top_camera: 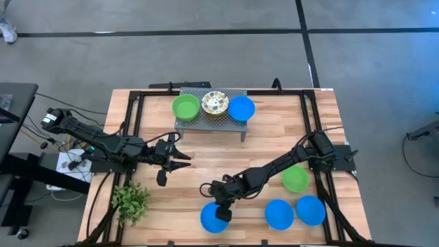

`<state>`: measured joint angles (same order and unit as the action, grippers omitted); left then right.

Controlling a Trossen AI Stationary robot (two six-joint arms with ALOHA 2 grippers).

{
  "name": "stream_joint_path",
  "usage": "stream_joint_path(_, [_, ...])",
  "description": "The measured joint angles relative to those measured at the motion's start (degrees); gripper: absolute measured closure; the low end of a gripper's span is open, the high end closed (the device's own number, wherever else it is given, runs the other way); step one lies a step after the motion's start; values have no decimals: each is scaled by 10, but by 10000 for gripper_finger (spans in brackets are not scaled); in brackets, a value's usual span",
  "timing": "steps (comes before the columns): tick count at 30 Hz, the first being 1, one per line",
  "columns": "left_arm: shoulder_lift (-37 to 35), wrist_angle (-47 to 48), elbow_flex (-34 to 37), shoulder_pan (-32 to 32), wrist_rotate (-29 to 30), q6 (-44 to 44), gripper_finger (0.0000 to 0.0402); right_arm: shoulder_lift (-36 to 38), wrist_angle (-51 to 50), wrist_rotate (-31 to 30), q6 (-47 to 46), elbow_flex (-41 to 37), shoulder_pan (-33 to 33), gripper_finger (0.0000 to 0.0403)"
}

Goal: Pick & Place Mini bowls
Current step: Stack the blue bowl on top of the other blue bowl on the shelf

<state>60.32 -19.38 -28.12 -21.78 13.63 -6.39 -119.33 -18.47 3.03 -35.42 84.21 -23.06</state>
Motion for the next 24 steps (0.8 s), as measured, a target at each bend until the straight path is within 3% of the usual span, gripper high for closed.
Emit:
stream_joint_path(16, [0, 0, 0, 0, 0, 0, 311, 1, -293, -42, 104, 187, 15, 402])
stream_joint_path(24, [0, 0, 0, 0, 0, 0, 311, 73, -420, -166, 117, 208, 17, 402])
